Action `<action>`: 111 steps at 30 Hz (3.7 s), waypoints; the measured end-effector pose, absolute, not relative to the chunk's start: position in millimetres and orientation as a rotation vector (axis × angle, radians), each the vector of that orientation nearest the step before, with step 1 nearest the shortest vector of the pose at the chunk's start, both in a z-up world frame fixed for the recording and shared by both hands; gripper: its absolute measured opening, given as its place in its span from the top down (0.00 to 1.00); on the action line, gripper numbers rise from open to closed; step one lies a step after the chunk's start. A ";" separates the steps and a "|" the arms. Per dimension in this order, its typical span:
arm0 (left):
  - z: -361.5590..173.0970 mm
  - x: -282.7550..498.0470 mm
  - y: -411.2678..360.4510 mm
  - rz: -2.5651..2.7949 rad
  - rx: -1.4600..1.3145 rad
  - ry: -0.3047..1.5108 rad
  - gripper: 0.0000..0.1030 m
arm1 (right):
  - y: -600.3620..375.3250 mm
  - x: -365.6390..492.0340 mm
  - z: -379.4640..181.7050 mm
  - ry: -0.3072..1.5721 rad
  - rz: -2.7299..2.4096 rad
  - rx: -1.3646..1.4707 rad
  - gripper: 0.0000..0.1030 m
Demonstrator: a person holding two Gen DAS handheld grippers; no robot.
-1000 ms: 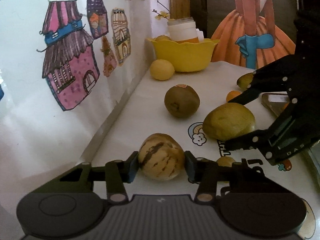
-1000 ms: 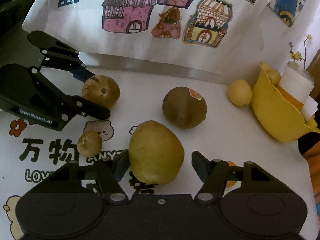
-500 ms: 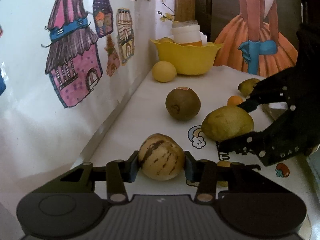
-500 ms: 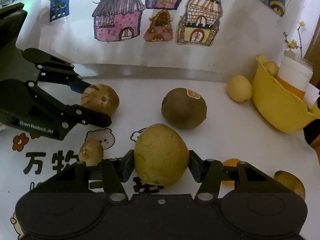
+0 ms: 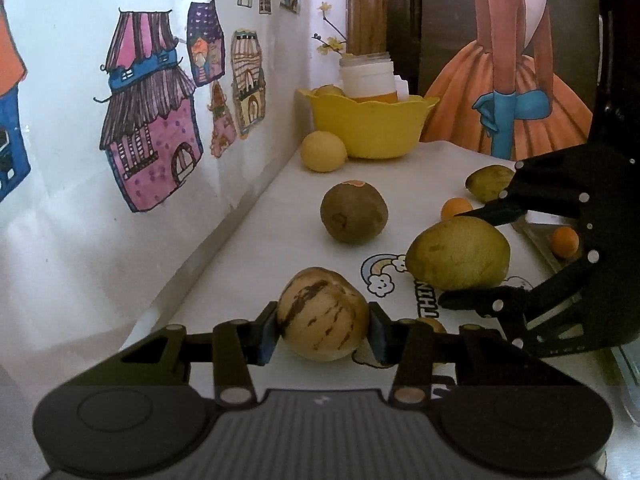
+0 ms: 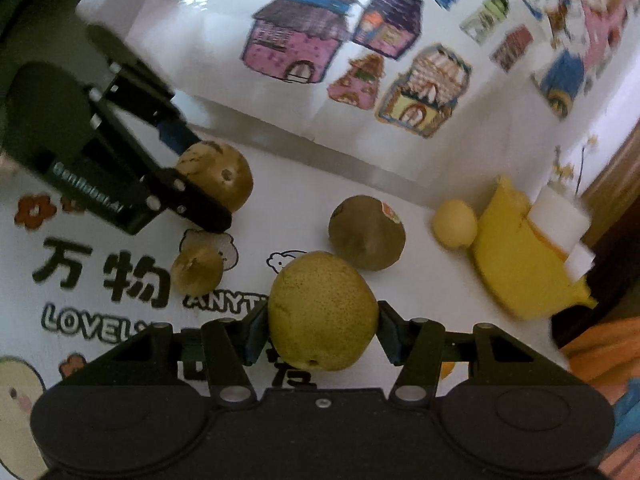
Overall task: Organize fruits
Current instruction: 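Carry the melon in the left tool over the tray while the right tool carries the pear there, then lower and open the left tool on the tray while the right tool releases the pear there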
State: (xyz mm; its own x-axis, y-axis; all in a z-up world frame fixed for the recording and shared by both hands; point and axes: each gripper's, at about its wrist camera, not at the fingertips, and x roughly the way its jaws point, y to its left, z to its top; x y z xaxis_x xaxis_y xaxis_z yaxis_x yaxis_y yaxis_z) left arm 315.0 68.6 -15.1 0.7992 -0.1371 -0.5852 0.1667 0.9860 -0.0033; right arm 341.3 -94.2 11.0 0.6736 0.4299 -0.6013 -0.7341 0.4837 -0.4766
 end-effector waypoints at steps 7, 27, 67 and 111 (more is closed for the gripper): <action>-11.6 308.8 65.4 -0.164 0.033 0.617 0.53 | -98.4 322.4 15.8 0.347 0.669 -0.831 0.45; 17.8 274.2 19.5 -0.253 -0.018 0.582 0.53 | -189.4 256.4 58.2 0.238 0.434 -0.732 0.45; -2.3 254.2 -113.9 -0.532 0.059 0.706 0.53 | -312.9 251.9 8.6 0.492 0.248 -0.510 0.45; 7.3 236.5 -115.0 -0.503 0.075 0.687 0.23 | -314.4 238.8 14.9 0.491 0.263 -0.460 0.16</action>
